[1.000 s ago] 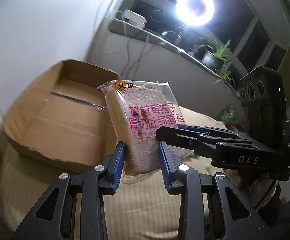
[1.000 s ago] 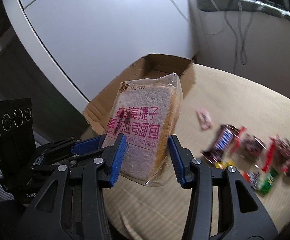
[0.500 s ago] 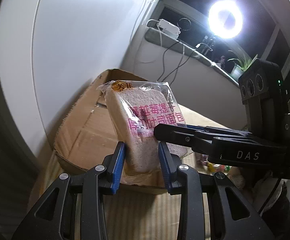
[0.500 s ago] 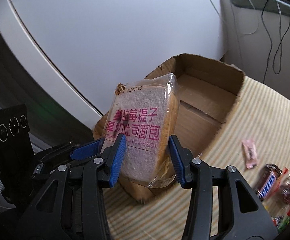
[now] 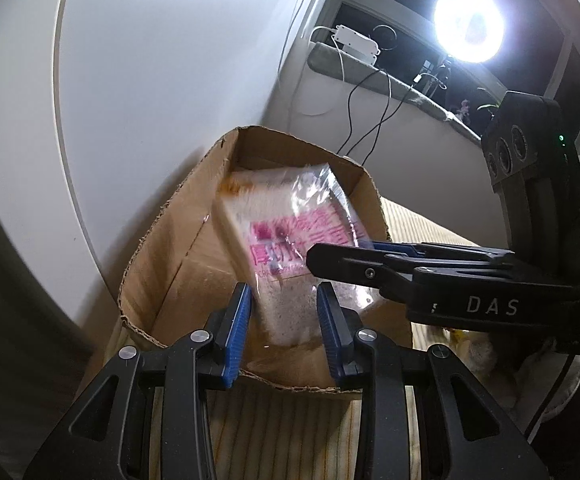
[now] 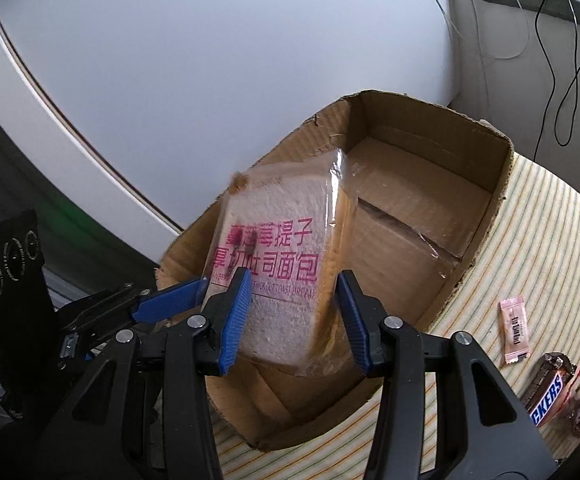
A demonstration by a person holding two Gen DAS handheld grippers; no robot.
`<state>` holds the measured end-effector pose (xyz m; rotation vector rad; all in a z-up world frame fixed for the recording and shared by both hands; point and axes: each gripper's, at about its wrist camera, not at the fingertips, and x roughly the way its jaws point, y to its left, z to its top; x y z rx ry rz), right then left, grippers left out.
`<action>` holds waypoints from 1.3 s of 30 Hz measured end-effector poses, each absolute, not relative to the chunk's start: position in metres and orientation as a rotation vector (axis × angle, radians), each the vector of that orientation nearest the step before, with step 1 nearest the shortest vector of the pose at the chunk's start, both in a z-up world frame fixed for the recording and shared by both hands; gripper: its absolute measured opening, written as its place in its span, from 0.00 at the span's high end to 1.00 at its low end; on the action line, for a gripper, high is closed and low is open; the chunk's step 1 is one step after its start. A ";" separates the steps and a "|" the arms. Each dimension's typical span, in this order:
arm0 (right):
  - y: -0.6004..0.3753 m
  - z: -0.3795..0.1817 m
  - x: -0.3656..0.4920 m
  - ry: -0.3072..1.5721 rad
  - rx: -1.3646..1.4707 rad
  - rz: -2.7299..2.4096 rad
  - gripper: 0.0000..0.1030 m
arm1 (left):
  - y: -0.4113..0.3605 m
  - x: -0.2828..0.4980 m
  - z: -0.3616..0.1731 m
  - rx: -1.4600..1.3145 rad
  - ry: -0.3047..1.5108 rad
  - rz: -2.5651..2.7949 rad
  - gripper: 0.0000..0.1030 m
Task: Organize snacks
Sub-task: 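Carry the bagged bread with the right tool into the cardboard box, then open the right tool to release the bread and withdraw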
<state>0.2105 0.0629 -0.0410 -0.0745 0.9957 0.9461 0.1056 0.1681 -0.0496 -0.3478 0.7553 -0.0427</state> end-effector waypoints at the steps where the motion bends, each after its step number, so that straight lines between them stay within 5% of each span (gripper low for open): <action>1: 0.063 -0.041 0.211 0.993 -0.079 0.937 0.53 | 0.168 0.105 -0.049 -0.345 0.753 -0.036 0.70; 13: 0.039 -0.020 0.200 0.918 -0.098 0.890 0.36 | 0.155 0.083 -0.037 -0.302 0.718 -0.001 0.69; 19: 0.014 -0.014 0.195 0.875 -0.108 0.849 0.36 | 0.139 0.073 -0.029 -0.280 0.674 -0.026 0.44; 31: -0.085 0.009 0.177 0.744 -0.060 0.712 0.11 | 0.093 0.070 -0.024 -0.254 0.675 -0.132 0.44; 39: -0.168 0.005 0.167 0.760 -0.102 0.517 0.10 | 0.050 0.078 -0.034 -0.243 0.720 -0.237 0.44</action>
